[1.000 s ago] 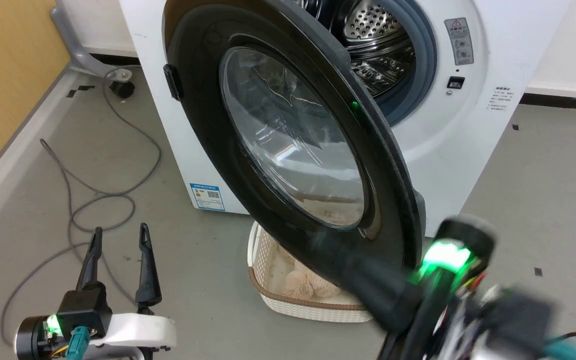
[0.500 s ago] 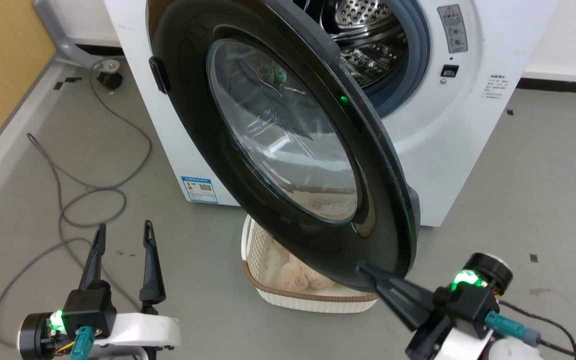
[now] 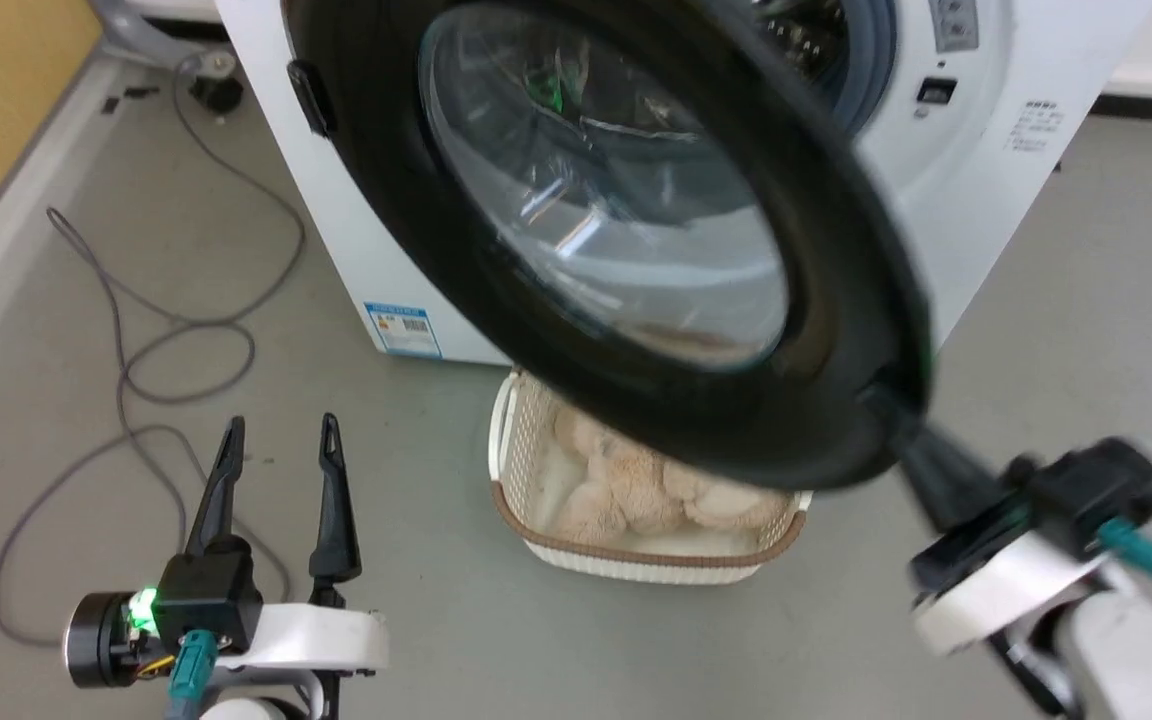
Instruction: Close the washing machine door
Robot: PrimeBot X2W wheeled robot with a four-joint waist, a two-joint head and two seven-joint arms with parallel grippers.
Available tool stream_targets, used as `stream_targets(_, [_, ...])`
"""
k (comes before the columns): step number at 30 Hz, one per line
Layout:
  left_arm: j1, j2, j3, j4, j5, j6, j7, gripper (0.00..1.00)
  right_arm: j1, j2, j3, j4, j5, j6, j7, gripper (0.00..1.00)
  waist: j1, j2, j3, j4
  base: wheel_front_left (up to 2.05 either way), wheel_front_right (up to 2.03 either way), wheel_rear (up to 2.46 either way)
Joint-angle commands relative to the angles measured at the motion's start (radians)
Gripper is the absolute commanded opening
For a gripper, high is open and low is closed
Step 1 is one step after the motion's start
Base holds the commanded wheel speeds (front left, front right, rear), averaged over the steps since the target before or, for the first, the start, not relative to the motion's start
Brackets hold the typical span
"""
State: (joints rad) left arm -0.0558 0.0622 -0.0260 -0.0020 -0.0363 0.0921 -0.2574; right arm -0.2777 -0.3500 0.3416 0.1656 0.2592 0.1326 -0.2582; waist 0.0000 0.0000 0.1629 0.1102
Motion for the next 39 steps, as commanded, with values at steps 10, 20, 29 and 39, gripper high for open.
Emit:
stream_targets(10, [-0.084, -0.008, -0.034, -0.014, 0.005, -0.001, -0.004, 1.00, -0.181, 0.042, -0.204, 0.129, -0.091, -0.002, -0.004, 0.00, 0.0000, 0.0000, 0.129, 0.014, 0.00, 0.00, 0.00])
stream_targets(20, [-0.145, -0.011, -0.060, -0.015, -0.007, 0.009, -0.004, 1.00, -0.430, 0.014, -0.286, 0.330, -0.156, -0.002, -0.004, 0.00, 0.0000, 0.0000, 0.209, 0.048, 0.00, 0.00, 0.00])
stream_targets(29, [-0.154, -0.012, -0.065, -0.017, -0.016, 0.020, -0.004, 1.00, -0.571, 0.007, -0.329, 0.496, -0.182, -0.002, -0.004, 0.00, 0.0000, 0.0000, 0.220, 0.059, 0.00, 0.00, 0.00])
stream_targets(39, [-0.159, -0.012, -0.067, -0.016, -0.025, 0.029, -0.004, 1.00, -0.641, 0.045, -0.374, 0.589, -0.227, -0.002, -0.004, 0.00, 0.0000, 0.0000, 0.226, 0.056, 0.00, 0.00, 0.00])
